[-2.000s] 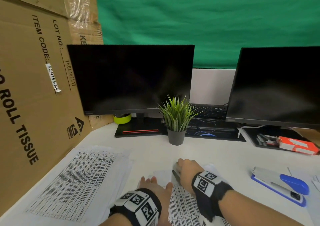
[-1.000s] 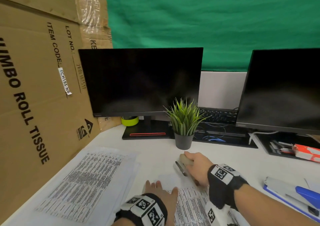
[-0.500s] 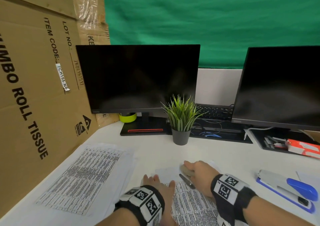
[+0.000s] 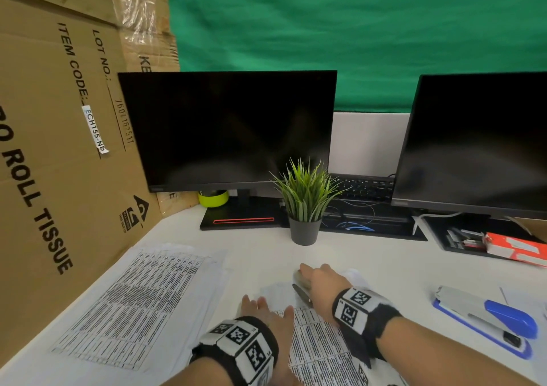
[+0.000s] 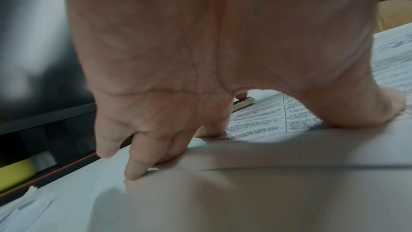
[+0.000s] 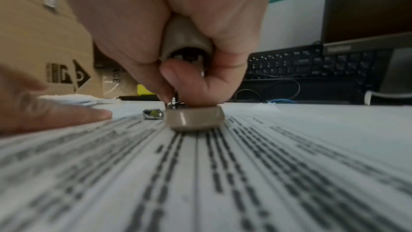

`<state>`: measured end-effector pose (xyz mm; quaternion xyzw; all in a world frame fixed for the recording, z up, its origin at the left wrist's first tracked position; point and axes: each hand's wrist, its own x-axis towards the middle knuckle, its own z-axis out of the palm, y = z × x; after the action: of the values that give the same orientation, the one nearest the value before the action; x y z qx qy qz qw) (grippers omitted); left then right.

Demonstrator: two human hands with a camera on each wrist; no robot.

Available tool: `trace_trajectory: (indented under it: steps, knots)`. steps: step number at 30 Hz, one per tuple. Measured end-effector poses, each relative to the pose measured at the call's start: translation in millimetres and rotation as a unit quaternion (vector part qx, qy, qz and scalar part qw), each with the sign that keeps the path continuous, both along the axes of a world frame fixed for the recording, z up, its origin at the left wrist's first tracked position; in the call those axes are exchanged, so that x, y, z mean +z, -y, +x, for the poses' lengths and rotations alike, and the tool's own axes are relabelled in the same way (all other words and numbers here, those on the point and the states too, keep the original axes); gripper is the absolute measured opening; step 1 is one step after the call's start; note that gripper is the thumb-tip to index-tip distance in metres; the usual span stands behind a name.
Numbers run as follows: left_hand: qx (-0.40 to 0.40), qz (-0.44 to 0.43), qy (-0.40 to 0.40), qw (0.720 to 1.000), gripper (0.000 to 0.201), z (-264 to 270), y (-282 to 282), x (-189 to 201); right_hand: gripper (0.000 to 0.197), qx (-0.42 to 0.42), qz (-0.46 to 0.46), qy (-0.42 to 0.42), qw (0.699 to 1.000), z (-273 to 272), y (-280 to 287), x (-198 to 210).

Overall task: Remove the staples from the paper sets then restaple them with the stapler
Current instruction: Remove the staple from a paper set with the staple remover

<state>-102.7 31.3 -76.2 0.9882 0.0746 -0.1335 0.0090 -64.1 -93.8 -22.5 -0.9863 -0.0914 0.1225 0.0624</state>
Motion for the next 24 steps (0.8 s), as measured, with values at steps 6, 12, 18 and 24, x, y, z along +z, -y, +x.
trace_trajectory:
  steps: [6,12,18,24]
  knots:
    - [0.045,-0.023,0.027,0.998,0.082,3.2,2.2,-7.4,0.047,-0.01,-0.002,-0.001,1.0,24.6,-14.7,-1.4]
    - [-0.02,0.033,-0.027,0.999,0.078,-10.0,0.1,15.2,0.055,-0.012,0.027,0.015,0.999,23.6,3.1,12.6]
    - [-0.123,0.05,-0.086,0.987,0.064,-21.2,-1.4,62.6,0.061,-0.009,0.07,-0.003,0.997,-17.0,49.2,15.5]
    - [-0.202,-0.008,-0.029,0.979,0.032,7.7,-5.5,81.1,0.058,-0.014,0.1,-0.004,0.995,-22.9,58.4,-2.6]
